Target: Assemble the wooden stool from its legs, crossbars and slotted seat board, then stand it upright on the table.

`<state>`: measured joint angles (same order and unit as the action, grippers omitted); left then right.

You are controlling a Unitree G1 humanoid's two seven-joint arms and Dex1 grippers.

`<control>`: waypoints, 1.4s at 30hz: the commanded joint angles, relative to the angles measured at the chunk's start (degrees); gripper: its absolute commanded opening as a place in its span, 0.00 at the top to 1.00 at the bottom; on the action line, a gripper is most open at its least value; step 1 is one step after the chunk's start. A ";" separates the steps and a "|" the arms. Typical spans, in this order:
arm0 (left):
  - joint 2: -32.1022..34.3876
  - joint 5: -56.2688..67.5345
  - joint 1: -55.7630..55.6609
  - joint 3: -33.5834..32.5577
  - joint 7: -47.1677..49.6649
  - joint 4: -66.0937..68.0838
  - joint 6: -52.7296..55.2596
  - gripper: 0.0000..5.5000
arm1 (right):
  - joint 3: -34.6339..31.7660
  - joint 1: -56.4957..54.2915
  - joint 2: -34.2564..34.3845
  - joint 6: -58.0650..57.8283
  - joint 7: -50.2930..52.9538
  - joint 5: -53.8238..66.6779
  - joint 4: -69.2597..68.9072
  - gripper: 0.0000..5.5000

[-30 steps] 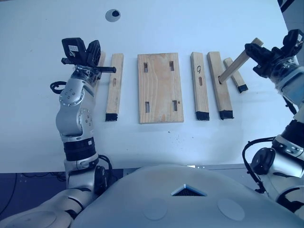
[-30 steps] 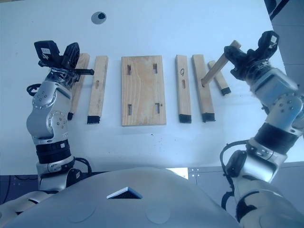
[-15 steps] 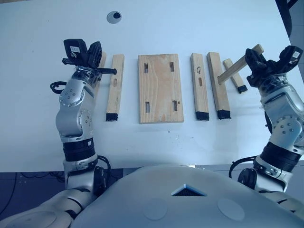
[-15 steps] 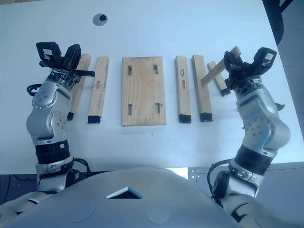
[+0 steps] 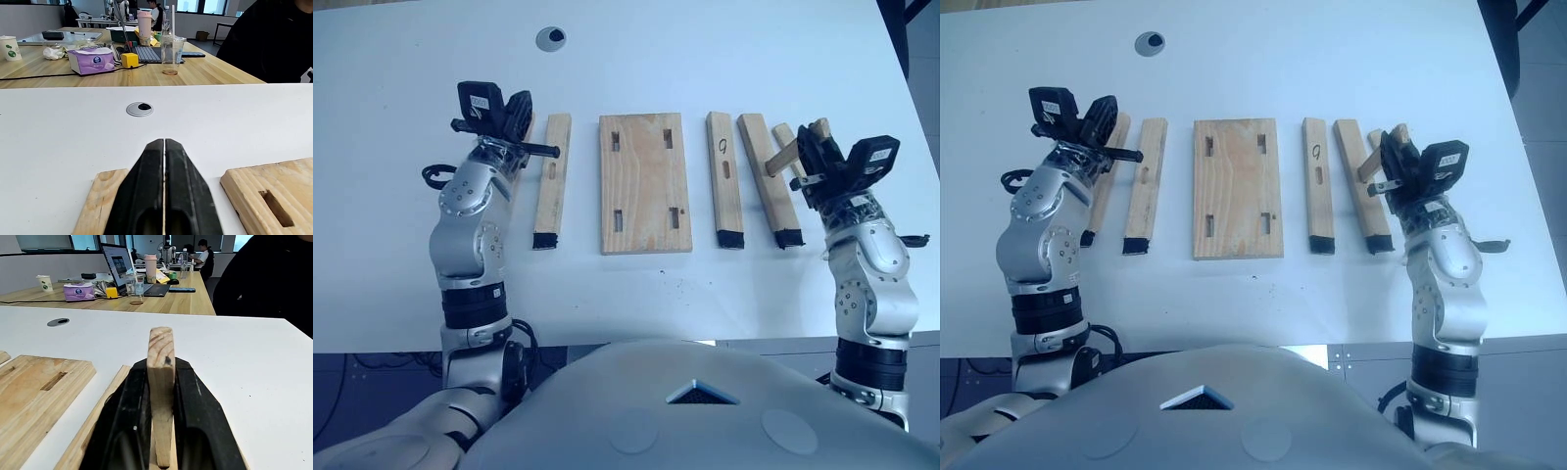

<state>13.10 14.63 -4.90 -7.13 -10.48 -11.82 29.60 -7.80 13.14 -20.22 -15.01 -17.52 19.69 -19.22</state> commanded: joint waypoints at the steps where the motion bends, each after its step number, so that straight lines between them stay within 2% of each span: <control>1: -0.72 -0.71 -0.95 -0.51 1.07 1.41 -1.30 1.00 | 3.83 3.72 -3.21 -6.44 -2.95 -3.97 10.89 0.83; 11: -5.19 -1.51 1.25 -0.65 4.85 2.55 -5.67 1.00 | 4.43 -5.03 -8.80 -0.43 -13.38 -6.45 24.86 0.49; 24: -11.05 -4.30 7.99 1.87 10.59 -3.44 -7.21 1.00 | 8.23 -12.12 -16.85 9.04 -29.05 -9.63 45.06 0.49; 29: -12.70 -4.78 10.34 2.00 12.26 -5.28 -7.46 1.00 | 10.75 -16.35 -19.19 9.06 -33.52 -10.65 51.13 0.49; 34: -13.46 -4.90 11.11 1.39 13.32 -5.65 -7.96 1.00 | 12.14 -21.40 -19.76 6.63 -39.15 -9.21 54.59 0.49; 38: -14.18 -5.04 11.65 0.99 14.19 -5.56 -8.77 1.00 | 14.17 -18.32 -17.89 2.91 -38.12 -9.56 48.23 0.49; 42: -14.68 -5.17 11.87 1.10 14.55 -5.19 -9.53 1.00 | 16.04 -18.53 -16.45 3.37 -37.24 -11.57 53.37 0.49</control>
<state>-1.12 10.03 6.73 -6.00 3.74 -16.91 20.77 4.04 -10.54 -39.02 -8.36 -55.89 13.05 27.47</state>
